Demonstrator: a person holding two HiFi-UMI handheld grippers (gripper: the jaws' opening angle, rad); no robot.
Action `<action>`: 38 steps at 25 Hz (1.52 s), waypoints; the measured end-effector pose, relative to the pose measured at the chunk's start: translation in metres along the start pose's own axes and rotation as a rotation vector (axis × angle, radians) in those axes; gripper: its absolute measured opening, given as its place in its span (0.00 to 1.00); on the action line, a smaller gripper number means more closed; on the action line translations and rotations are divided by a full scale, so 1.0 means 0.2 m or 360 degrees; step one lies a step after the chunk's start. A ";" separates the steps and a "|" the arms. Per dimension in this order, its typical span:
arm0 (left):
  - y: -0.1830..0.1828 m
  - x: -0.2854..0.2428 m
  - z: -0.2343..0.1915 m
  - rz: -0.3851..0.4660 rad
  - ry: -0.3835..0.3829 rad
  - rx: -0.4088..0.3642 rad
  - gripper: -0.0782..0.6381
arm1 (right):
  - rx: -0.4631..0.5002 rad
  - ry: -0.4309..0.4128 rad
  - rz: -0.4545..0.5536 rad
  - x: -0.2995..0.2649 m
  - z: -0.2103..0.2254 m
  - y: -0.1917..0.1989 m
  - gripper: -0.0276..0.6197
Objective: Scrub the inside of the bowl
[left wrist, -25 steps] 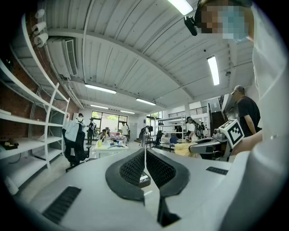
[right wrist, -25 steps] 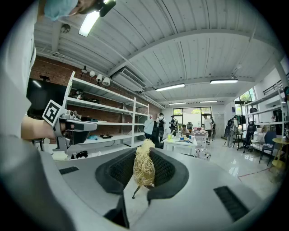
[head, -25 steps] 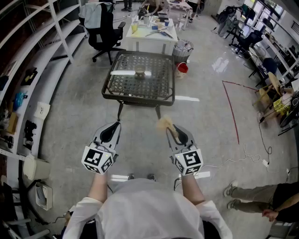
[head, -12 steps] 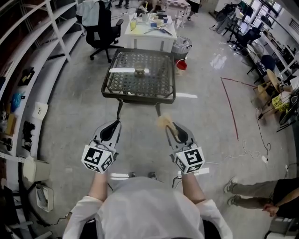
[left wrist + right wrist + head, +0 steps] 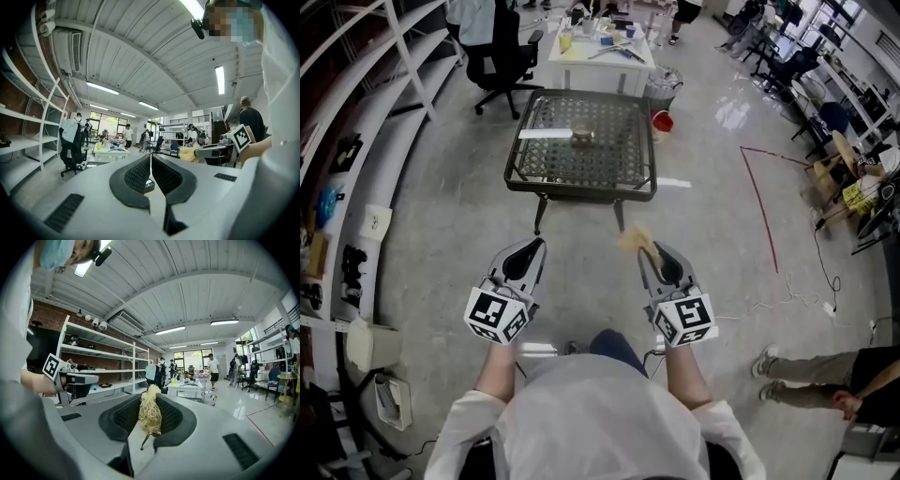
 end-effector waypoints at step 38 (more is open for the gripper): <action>0.10 -0.88 -0.44 -0.0029 -0.0251 0.0018 0.16 | -0.0049 -0.0193 -0.0049 -0.84 0.79 0.10 0.20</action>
Point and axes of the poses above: the fingertips, and each gripper's own axes: x backward along the fingers, z to its right, y out of its underside, the point moved 6 cm from there along x, backward along the fingers, and after that the axes turned 7 degrees about z, right-handed, at the moved point
